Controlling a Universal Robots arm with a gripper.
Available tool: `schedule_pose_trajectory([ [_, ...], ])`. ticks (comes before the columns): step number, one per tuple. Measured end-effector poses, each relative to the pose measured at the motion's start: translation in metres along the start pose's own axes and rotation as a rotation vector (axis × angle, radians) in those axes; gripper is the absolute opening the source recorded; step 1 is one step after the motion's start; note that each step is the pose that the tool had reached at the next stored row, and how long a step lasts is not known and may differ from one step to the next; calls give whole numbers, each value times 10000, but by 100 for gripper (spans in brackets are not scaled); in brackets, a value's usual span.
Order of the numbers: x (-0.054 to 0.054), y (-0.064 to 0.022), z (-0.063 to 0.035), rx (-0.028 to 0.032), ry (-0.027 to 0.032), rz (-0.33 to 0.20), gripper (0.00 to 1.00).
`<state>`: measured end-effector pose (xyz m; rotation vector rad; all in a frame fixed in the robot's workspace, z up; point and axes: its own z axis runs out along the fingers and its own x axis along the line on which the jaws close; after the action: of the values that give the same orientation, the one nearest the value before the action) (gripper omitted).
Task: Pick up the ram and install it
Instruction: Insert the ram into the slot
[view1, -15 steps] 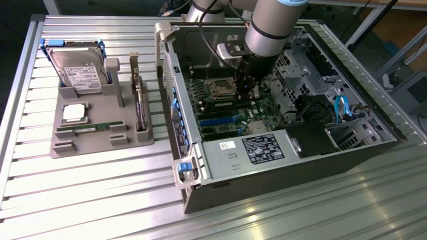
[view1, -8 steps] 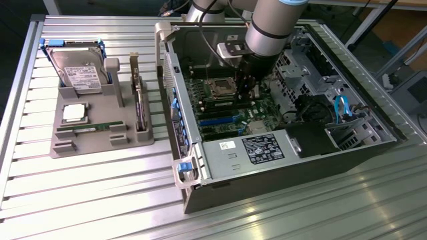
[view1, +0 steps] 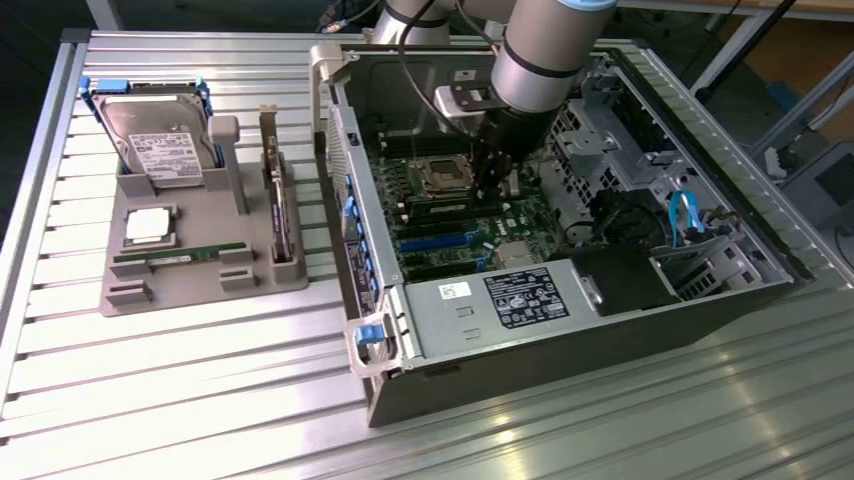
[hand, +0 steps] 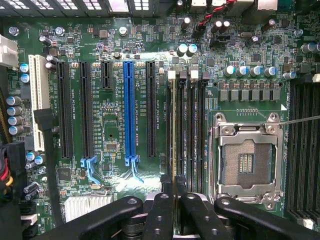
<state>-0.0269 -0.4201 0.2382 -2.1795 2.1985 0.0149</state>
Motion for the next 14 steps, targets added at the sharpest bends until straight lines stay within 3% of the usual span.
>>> schedule_pose_trajectory([
  [14,3,2,71,0,1,0,12],
])
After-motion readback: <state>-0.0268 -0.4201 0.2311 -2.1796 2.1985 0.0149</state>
